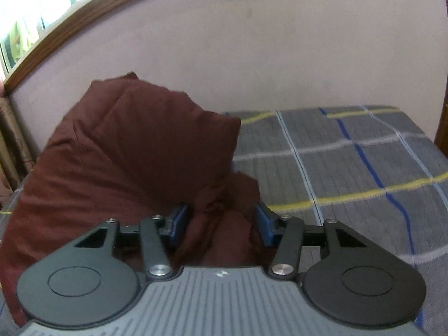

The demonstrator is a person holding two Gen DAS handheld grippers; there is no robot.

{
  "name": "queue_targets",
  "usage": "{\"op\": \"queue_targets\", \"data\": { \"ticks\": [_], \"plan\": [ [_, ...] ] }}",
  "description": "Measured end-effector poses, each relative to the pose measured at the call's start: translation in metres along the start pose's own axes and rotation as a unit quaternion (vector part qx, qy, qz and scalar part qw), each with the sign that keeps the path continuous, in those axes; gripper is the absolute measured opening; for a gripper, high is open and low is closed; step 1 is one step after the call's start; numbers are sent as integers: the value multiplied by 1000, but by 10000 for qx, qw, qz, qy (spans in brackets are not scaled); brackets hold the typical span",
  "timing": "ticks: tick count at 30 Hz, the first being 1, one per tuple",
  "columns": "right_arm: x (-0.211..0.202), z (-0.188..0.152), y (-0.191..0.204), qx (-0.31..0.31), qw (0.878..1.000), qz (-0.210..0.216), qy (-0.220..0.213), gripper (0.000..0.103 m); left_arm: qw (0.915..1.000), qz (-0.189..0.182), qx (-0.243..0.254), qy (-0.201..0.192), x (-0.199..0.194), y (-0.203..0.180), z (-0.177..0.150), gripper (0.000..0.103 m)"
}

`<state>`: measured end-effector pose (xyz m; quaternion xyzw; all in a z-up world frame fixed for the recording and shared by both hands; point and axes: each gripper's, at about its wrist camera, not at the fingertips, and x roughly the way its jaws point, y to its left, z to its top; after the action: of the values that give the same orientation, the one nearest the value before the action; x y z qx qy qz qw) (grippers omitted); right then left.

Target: Fold large clothes

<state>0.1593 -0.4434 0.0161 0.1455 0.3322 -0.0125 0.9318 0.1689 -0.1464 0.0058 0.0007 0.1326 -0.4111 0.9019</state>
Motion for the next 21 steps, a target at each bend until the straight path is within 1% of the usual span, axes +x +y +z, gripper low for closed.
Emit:
{"op": "queue_targets", "data": {
  "ticks": [1,2,3,5,7,9,10,12,14,15,16,17,18,20,21],
  "plan": [
    [1,-4,-2,42,10000,15,-4,51,9994,38,-273,207,11,14,-4,47],
    [0,-7,-4,93,9999,38,-16,51,9979,19,-540,349,21,27,-11,37],
    [0,-8,-6,127,9999,51,-33,51,9971,16,-667,353,25,32,-16,34],
    [-4,-9,-8,179,9998,56,-68,51,9971,3,-685,327,31,32,-20,34],
    [-14,-2,-9,293,9995,6,-134,51,9968,-118,-706,359,33,28,-24,34],
    [-36,13,-9,555,9976,-129,-380,52,9970,-151,-659,370,36,28,-29,34],
    [-50,21,-6,635,9962,-87,-582,52,9971,-166,-652,365,36,27,-30,34],
    [-78,40,13,662,9928,157,-987,53,9965,-219,-718,356,30,24,-30,34],
    [-89,55,36,705,9898,428,-1163,54,9966,-219,-710,358,28,24,-31,34],
    [-86,64,51,629,9889,612,-1199,54,9966,-225,-706,364,28,22,-28,34],
    [-80,69,64,513,9892,658,-1202,53,9965,-231,-714,366,24,25,-27,34],
    [-70,73,75,382,9905,609,-1173,53,9966,-220,-702,367,24,25,-27,38],
    [-52,76,86,246,9925,530,-1070,52,9968,-215,-684,358,23,25,-28,39],
    [-20,75,92,286,9955,390,-815,43,9971,-202,-661,319,14,27,-29,39],
    [-1,70,91,299,9971,184,-682,33,9973,-212,-641,294,12,26,-32,39]
  ]
}}
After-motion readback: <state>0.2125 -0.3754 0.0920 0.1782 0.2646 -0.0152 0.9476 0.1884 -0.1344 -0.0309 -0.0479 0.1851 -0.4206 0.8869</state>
